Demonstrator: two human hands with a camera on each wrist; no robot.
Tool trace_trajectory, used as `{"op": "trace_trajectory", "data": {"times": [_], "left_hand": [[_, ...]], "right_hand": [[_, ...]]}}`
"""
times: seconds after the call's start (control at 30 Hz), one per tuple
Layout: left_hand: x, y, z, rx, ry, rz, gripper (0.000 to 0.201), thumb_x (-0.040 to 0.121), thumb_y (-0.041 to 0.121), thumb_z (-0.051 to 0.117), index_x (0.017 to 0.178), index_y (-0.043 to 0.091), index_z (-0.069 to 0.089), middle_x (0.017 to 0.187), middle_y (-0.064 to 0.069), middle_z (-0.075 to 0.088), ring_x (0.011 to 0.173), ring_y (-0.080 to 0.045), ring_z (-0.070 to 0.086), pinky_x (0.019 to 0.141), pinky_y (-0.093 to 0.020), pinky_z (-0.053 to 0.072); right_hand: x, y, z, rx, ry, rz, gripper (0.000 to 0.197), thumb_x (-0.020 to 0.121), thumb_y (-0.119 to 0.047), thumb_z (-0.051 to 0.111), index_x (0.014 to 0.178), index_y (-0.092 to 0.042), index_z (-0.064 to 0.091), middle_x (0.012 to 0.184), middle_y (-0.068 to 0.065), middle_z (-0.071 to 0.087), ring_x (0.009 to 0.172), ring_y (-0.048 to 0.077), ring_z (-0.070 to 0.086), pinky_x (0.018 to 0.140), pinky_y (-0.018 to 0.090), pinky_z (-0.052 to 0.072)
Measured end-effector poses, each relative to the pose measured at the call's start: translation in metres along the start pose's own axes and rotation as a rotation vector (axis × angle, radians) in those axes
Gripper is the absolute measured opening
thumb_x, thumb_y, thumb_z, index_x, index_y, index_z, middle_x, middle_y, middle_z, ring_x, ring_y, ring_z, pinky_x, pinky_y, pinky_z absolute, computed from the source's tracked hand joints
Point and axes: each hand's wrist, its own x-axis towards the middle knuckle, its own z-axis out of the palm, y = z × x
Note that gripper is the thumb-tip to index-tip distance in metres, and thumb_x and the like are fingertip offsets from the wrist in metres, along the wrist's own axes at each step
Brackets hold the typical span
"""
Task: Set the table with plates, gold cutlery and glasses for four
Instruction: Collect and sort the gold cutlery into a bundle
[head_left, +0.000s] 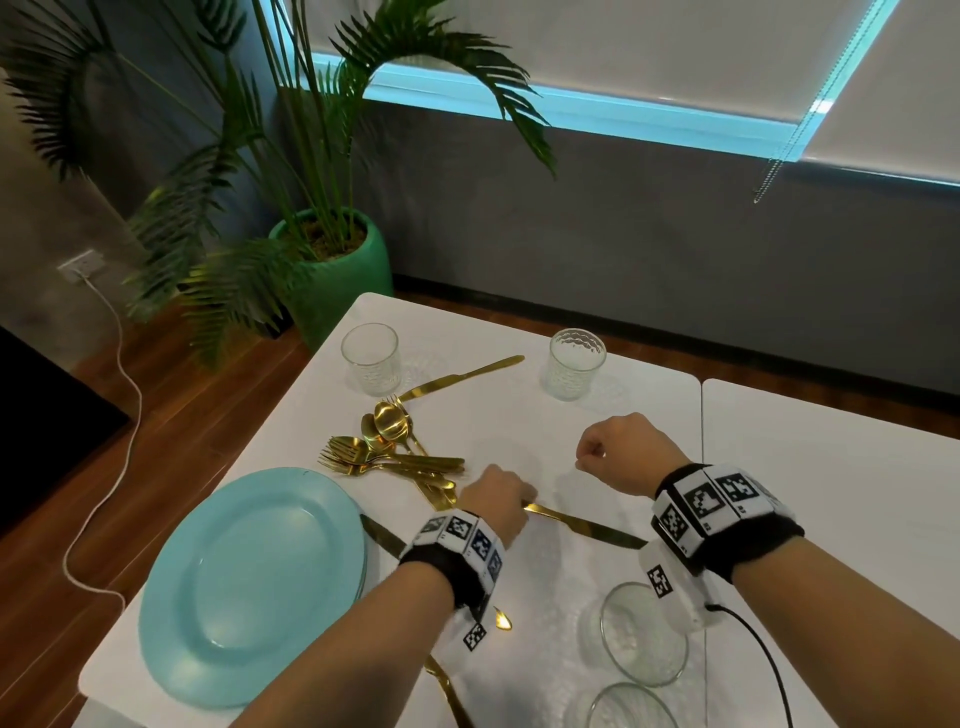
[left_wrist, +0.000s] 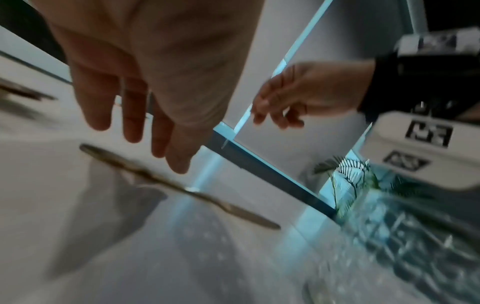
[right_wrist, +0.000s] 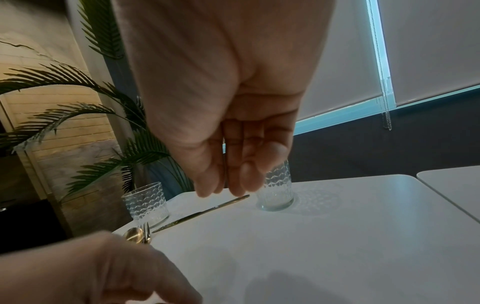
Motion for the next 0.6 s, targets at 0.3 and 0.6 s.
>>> {"op": "trace_trajectory", "data": {"times": [0.3, 0.6], "left_hand": [[0.003, 0.003, 0.003, 0.174, -0.069, 0.049, 0.028, 0.093, 0.01, 0.048, 0.116, 0.012, 0.065, 0.116, -0.012, 0.052, 0.107, -0.029, 0.055, 0.085, -0.033, 0.047], [-0.003, -0.015, -0.011, 0.041, -0.072, 0.042, 0.027, 0.094, 0.015, 0.049, 0.118, 0.015, 0.061, 0.119, -0.009, 0.052, 0.115, -0.024, 0.047, 0.093, -0.035, 0.046]], "right_hand": [[0.0, 0.012, 0.002, 0.002, 0.012, 0.04, 0.018, 0.089, -0.028, 0.062, 0.102, -0.019, 0.07, 0.104, -0.002, 0.069, 0.095, 0.014, 0.062, 0.087, 0.026, 0.052], [0.014, 0.021, -0.011, 0.011, 0.061, 0.128, 0.016, 0.088, -0.031, 0.062, 0.095, -0.019, 0.071, 0.101, -0.002, 0.068, 0.094, 0.014, 0.06, 0.088, 0.028, 0.051]]}}
